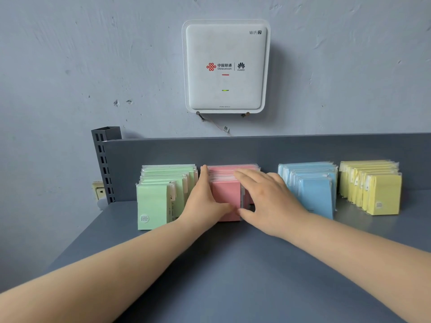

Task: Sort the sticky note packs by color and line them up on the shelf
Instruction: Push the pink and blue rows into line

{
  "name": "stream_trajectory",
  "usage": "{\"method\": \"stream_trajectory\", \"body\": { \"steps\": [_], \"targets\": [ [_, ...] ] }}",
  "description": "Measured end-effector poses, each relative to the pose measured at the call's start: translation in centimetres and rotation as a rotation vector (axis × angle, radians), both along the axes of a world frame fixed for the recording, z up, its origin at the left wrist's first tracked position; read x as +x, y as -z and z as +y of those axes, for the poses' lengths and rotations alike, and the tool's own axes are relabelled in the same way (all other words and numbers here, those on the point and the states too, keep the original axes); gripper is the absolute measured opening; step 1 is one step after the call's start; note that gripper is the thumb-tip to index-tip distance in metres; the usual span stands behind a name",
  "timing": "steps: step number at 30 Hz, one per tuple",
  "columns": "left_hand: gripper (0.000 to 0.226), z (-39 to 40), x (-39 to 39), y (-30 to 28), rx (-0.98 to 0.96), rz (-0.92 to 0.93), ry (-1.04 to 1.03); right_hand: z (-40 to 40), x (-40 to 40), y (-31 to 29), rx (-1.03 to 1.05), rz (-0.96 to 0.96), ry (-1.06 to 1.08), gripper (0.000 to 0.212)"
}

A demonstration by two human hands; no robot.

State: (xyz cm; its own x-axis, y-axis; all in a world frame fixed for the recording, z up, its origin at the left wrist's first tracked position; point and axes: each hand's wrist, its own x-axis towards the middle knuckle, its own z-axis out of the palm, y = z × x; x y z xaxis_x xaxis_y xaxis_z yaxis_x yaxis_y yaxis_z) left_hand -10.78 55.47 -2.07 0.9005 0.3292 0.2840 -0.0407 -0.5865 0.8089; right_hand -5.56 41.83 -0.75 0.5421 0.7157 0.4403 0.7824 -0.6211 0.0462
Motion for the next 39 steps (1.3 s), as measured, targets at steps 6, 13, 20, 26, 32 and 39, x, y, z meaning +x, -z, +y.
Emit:
{"method": "stream_trajectory", "body": {
  "steps": [6,13,20,26,32,39],
  "targets": [
    [0.1,0.2,0.1,0.3,0.003,0.014,-0.006,0.4,0.3,0.1,0.0,-0.025,0.01,0.07],
    [0.055,0.6,-0.4,1.9,-0.104,0.001,0.029,0.1,0.1,0.1,-0.017,-0.055,0.023,0.066],
    [0.061,0.2,0.1,2.2,-0.049,0.02,0.015,0.2,0.0,0.2,-0.02,-0.067,0.039,0.063],
    [0.054,-0.1,-0.6,1.5,-0.033,-0.029,-0.043,0.2,-0.1,0.1,-0.021,-0.067,0.026,0.064],
    [0.082,-1.7,-1.6,-1.9,0.106,-0.165,-0.006,-2.2,0.4,-2.5,0.037,-0.107,0.009,0.075],
    [0.075,-2.7,-0.4,-3.8,0.578,-0.003,0.04,-9.8,3.0,-3.9,-0.107,-0.052,0.109,0.085]
  ]
}}
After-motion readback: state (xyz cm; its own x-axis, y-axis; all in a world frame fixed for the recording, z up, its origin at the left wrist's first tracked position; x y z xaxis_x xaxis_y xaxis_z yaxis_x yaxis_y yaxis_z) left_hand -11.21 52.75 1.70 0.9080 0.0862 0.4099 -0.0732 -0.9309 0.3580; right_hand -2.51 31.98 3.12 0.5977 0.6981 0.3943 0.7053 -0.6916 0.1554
